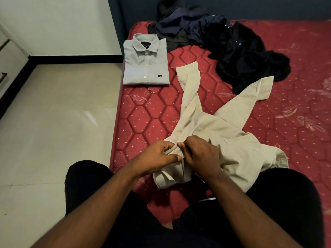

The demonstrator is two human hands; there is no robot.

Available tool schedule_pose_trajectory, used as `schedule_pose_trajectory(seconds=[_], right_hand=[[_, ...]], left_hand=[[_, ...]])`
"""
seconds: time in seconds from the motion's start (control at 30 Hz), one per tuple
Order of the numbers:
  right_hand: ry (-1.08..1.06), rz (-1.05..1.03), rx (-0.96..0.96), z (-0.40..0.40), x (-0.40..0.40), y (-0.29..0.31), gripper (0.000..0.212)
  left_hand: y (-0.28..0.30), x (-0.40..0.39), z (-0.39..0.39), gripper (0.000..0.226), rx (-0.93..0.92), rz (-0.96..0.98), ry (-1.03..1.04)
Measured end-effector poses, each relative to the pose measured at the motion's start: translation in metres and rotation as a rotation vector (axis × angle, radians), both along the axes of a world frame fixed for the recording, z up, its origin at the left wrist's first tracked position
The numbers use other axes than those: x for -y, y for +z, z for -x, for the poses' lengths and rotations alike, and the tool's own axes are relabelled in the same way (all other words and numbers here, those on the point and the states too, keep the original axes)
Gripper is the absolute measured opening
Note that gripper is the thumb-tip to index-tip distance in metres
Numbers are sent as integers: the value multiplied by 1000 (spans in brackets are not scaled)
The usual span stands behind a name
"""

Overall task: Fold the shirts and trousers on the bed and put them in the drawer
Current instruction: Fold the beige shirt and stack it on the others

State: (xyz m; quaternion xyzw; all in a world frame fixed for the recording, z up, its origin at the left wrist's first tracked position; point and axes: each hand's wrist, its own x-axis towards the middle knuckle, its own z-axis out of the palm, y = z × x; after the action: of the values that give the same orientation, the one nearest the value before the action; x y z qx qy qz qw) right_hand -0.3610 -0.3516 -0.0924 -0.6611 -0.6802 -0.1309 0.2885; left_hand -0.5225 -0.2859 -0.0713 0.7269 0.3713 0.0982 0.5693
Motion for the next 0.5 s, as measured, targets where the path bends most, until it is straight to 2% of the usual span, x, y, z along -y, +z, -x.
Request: schedule_pose_trajectory(seconds=[0.07, 0.13, 0.2, 0.3, 0.4, 0.5], right_hand=[[28, 44, -40, 4, 1, -3, 32], [68, 142, -117, 5, -1, -3, 29], [128, 287, -273, -1, -4, 0, 23], [211, 586, -520, -26, -2, 3, 17], [227, 730, -478, -40, 3, 2, 15], [111, 707, -199, -32, 2, -1, 15]], left_hand=[[-6, -2, 5, 21, 6, -3, 42], [-11, -2, 6, 11, 79, -51, 184], [-12, -3, 6, 24, 118, -190, 221], [-19, -13, 19, 31, 133, -445, 206], [-33, -21, 39, 33, 119, -643, 112], [-44, -18, 46, 24, 101, -744, 81]])
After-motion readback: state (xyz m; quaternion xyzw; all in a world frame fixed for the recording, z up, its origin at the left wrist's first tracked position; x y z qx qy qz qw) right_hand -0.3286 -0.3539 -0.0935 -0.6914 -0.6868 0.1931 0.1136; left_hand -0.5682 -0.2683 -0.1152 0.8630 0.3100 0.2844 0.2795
